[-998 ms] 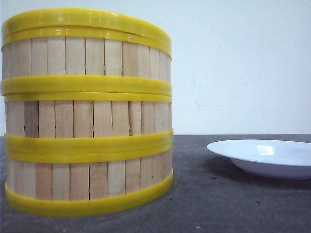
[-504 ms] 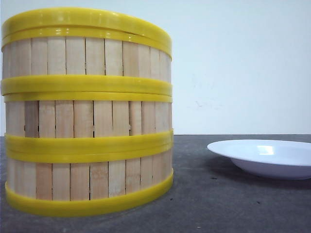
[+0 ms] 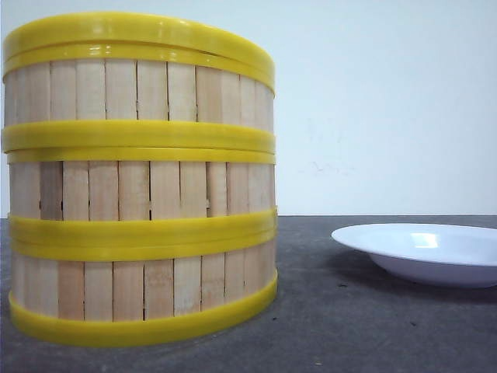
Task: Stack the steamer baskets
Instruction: 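Open the right gripper and withdraw it from the lid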
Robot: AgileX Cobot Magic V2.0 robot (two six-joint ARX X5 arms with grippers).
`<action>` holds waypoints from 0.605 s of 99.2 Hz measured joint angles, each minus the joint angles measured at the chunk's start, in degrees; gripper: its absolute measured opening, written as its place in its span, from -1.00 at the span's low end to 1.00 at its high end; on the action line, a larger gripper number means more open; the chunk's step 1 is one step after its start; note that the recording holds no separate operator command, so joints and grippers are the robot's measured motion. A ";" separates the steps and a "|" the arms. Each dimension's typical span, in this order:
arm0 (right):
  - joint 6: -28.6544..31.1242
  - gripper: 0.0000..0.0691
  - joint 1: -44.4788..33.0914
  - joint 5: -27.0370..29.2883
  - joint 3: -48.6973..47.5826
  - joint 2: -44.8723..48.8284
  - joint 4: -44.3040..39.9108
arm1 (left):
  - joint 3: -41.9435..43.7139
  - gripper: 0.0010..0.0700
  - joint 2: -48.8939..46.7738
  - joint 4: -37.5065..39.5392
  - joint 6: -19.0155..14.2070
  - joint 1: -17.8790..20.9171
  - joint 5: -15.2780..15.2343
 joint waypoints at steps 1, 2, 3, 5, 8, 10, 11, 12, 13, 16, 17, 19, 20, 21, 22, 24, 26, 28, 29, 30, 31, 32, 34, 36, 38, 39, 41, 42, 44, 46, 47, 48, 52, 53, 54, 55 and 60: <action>0.00 -0.97 0.00 0.00 0.00 -0.02 0.02 | 0.00 -0.96 -0.07 -0.13 -0.02 0.00 0.00; 0.00 -0.97 0.02 0.00 0.00 -0.04 0.09 | 0.00 -0.96 -0.17 -0.26 -0.02 -0.02 0.00; 0.00 -0.97 0.02 -0.02 0.00 -0.09 0.13 | 0.00 -0.96 -0.28 -0.35 -0.04 0.00 0.00; 0.00 -0.97 0.02 0.00 0.00 -0.13 0.24 | -0.02 -0.96 -0.44 -0.46 -0.07 0.00 0.00; 0.00 -0.97 0.02 0.00 0.00 -0.20 0.31 | -0.02 -0.96 -0.74 -0.44 -0.09 -0.02 0.00; 0.00 -0.97 0.02 0.00 0.00 -0.20 0.31 | -0.02 -0.96 -1.05 -0.39 -0.09 0.00 0.02; 0.00 -0.97 0.02 0.00 0.00 -0.20 0.33 | -0.02 -0.96 -1.18 -0.37 -0.09 -0.02 0.02; 0.00 -0.97 0.02 0.00 0.00 -0.22 0.33 | -0.02 -0.96 -1.31 -0.37 -0.09 -0.02 0.02; 0.00 -0.97 0.00 0.00 0.00 -0.24 0.33 | -0.02 -0.96 -1.44 -0.37 -0.09 0.00 0.02; 0.00 -0.97 0.02 0.00 0.00 -0.24 0.44 | -0.02 -0.96 -1.77 -0.37 -0.09 -0.02 0.02; 0.00 -0.97 0.02 0.00 0.00 -0.24 0.48 | -0.02 -0.96 -1.88 -0.37 -0.09 0.00 0.02; 0.00 -0.97 0.02 0.00 0.00 -0.24 0.61 | -0.02 -0.96 -2.03 -0.37 -0.11 -0.02 0.00; 0.00 -0.97 0.00 0.00 0.00 -0.24 0.63 | -0.02 -0.96 -2.12 -0.37 -0.11 -0.02 0.02; 0.00 -0.97 0.00 0.00 0.00 -0.24 0.68 | -0.02 -0.96 -2.16 -0.35 -0.11 0.00 0.00; 0.00 -0.97 0.02 0.00 0.00 -0.24 0.70 | -0.02 -0.96 -2.21 -0.37 -0.11 -0.02 0.00; 0.00 -0.97 0.02 0.00 0.00 -0.24 0.70 | -0.02 -0.96 -2.25 -0.37 -0.11 -0.02 0.00; 0.00 -0.97 0.02 0.00 0.00 -0.24 0.68 | -0.02 -0.96 -2.27 -0.37 -0.11 -0.02 0.00; 0.00 -0.97 0.00 0.00 0.00 -0.22 0.66 | -0.02 -0.96 -2.27 -0.37 -0.11 0.00 0.00; 0.00 -0.97 0.00 0.00 0.00 -0.22 0.66 | -0.02 -0.96 -2.27 -0.35 -0.11 0.00 0.00; 0.00 -0.97 0.02 0.00 0.00 -0.20 0.66 | -0.02 -0.96 -2.27 -0.37 -0.11 -0.02 0.00; 0.00 -0.97 0.00 0.00 0.00 -0.20 0.68 | -0.02 -0.96 -2.27 -0.37 -0.11 -0.02 0.00; 0.00 -0.97 0.00 0.00 0.00 -0.20 0.68 | -0.02 -0.96 -2.27 -0.37 -0.11 -0.02 0.00; 0.00 -0.97 0.00 0.00 0.00 -0.20 0.68 | -0.02 -0.96 -2.27 -0.37 -0.11 0.00 0.00; 0.00 -0.97 0.00 0.00 0.00 -0.20 0.66 | -0.02 -0.96 -2.27 -0.37 -0.11 0.00 0.02; 0.00 -0.97 0.00 0.00 0.00 -0.20 0.66 | -0.02 -0.96 -2.27 -0.35 -0.11 -0.02 0.02; 0.00 -0.97 0.00 0.00 0.00 -0.20 0.66 | -0.02 -0.96 -2.27 -0.37 -0.11 -0.02 0.02; 0.00 -0.97 0.00 0.00 0.00 -0.20 0.66 | -0.02 -0.96 -2.27 -0.35 -0.11 0.00 0.02; 0.00 -0.97 0.02 0.00 0.00 -0.20 0.68 | -0.02 -0.96 -2.27 -0.37 -0.11 0.00 0.02; 0.00 -0.97 0.02 0.00 0.00 -0.20 0.68 | -0.02 -0.96 -2.27 -0.33 -0.11 0.00 0.02; 0.00 -0.97 0.00 0.00 0.00 -0.20 0.66 | -0.02 -0.96 -2.27 -0.28 -0.11 -0.02 0.00; 0.00 -0.97 0.00 0.00 0.00 -0.20 0.68 | -0.02 -0.96 -2.27 -0.26 -0.11 -0.02 0.02; 0.00 -0.97 0.00 0.00 0.00 -0.20 0.66 | -0.02 -0.96 -2.29 -0.20 -0.11 -0.02 0.02; 0.00 -0.97 0.02 0.00 0.00 -0.20 0.68 | -0.09 -0.96 -2.75 0.02 -0.11 0.00 0.00; 0.00 -0.97 0.02 0.00 0.00 -0.20 0.68 | -0.11 -0.96 -2.91 0.04 -0.11 0.00 0.00; 0.00 -0.97 0.00 0.00 0.00 -0.20 0.68 | -0.17 -0.96 -3.08 0.07 -0.11 0.00 0.00; 0.00 -0.97 0.02 0.00 0.00 -0.20 0.66 | -0.24 -0.96 -3.23 0.04 -0.11 0.00 0.00; 0.00 -0.97 0.00 0.00 0.00 -0.20 0.68 | -0.46 -0.96 -4.22 -0.04 -0.11 0.00 0.02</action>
